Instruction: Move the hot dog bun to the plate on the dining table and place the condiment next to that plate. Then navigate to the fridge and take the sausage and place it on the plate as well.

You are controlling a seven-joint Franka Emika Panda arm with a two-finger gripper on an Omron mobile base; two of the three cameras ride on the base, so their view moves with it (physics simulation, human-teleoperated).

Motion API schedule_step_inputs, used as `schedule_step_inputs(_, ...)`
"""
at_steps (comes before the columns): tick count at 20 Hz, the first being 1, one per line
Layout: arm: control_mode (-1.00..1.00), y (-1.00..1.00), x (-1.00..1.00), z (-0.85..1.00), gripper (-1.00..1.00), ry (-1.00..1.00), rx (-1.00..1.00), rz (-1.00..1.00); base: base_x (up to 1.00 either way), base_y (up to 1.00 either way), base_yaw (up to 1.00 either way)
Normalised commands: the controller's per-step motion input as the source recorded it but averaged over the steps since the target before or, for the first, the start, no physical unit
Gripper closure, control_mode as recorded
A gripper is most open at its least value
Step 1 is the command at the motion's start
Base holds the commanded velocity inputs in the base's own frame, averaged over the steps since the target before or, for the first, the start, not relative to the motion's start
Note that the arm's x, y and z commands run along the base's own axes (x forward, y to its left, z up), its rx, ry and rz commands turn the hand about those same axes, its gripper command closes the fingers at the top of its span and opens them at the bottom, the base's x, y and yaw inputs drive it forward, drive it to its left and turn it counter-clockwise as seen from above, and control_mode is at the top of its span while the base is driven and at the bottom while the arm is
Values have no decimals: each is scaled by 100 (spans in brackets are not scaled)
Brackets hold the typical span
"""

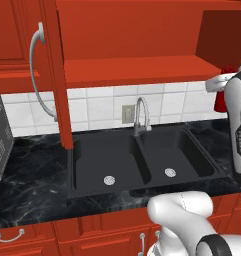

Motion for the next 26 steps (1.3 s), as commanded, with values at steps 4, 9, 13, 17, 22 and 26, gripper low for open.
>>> schedule_step_inputs(4,-100,15,-100,-7,100,0,-1,3,0,0,0)
schedule_step_inputs(9,100,7,-40,-8,100,0,-1,2,-60,11,6)
schedule_step_inputs(13,100,0,0,0,100,0,0,0,-100,25,36)
schedule_step_inputs(17,100,0,0,0,100,0,0,0,-94,62,64)
schedule_step_inputs(22,100,0,0,0,100,0,0,0,-59,83,75)
schedule_step_inputs(26,100,0,0,0,100,0,0,0,-10,76,80)
